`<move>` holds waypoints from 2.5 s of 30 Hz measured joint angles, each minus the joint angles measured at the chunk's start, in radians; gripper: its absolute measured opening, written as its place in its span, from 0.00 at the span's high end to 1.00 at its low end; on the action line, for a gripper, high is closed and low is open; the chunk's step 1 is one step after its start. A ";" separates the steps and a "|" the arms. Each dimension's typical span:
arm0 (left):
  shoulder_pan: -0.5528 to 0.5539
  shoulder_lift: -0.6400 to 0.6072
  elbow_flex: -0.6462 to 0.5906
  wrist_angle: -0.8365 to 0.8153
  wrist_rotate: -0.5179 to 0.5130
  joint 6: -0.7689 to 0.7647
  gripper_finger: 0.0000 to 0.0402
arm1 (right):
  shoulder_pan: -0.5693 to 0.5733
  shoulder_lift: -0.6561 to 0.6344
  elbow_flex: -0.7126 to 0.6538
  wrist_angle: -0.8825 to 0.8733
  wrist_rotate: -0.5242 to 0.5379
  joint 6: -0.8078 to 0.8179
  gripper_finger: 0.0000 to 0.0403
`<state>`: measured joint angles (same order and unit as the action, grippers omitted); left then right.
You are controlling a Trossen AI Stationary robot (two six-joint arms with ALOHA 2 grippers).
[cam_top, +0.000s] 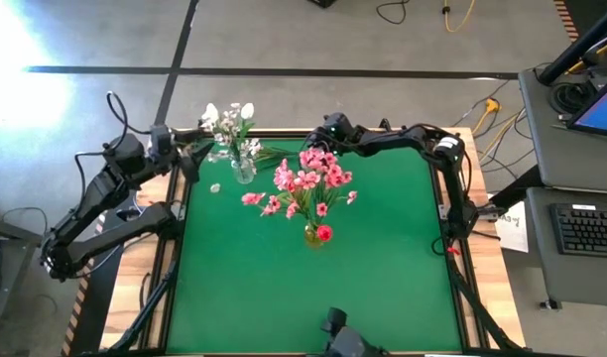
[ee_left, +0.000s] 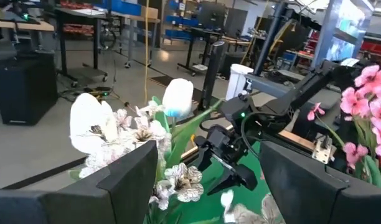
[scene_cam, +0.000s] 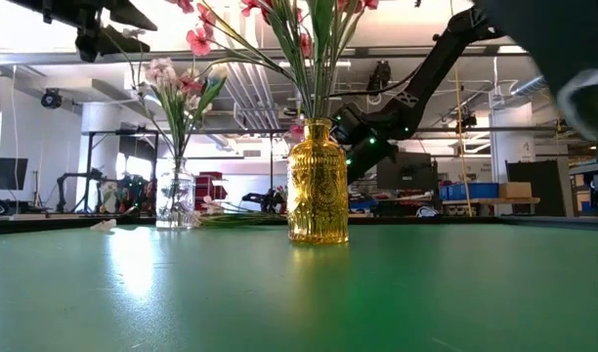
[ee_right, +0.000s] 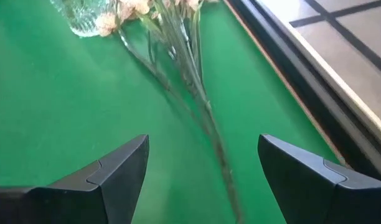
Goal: Sort flowers into vase by color
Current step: Put the white flower into the transparent vase
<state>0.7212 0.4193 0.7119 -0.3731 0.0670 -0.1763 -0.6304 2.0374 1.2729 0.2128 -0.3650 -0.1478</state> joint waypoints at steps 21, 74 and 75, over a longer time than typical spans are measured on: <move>0.001 0.012 0.047 0.008 -0.032 0.015 0.33 | -0.001 0.111 0.170 -0.228 0.053 -0.082 0.42; 0.001 0.178 0.192 0.178 0.070 0.179 0.33 | -0.119 -0.387 0.179 -0.354 0.086 -0.072 0.97; 0.001 0.188 0.206 0.162 0.066 0.178 0.33 | -0.119 -0.402 0.179 -0.355 0.086 -0.070 0.97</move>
<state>0.7219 0.6072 0.9178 -0.2112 0.1332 0.0018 -0.7490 1.6353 1.4521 -0.1424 -0.2787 -0.2174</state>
